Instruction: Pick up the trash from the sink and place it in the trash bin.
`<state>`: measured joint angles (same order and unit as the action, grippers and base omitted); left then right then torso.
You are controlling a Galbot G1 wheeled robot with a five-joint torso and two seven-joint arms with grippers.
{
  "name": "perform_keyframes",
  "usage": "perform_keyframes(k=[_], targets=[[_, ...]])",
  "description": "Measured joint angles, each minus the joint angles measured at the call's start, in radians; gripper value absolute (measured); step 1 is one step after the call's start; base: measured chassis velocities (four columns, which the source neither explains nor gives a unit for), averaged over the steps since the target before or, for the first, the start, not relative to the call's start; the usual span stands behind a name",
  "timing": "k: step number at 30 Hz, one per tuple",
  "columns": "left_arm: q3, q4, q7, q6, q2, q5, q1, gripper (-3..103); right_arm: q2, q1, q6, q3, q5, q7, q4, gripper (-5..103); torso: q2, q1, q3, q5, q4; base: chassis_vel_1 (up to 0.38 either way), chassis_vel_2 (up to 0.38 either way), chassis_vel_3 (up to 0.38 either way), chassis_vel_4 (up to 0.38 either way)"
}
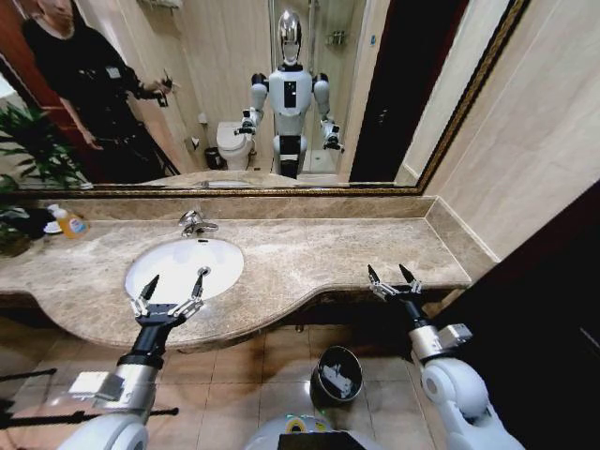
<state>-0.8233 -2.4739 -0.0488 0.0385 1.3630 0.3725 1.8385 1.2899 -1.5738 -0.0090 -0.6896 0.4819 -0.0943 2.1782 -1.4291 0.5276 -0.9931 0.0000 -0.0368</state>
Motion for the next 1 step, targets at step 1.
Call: perform_keyframes(k=[1], targets=[[0.0, 0.0, 0.0, 0.0, 0.0, 0.0, 0.0, 100, 0.0, 0.0, 0.0, 0.0, 0.0, 0.0, 0.0, 100, 0.0, 0.0, 0.0, 0.0, 0.0, 0.0, 0.0, 0.0, 0.0]])
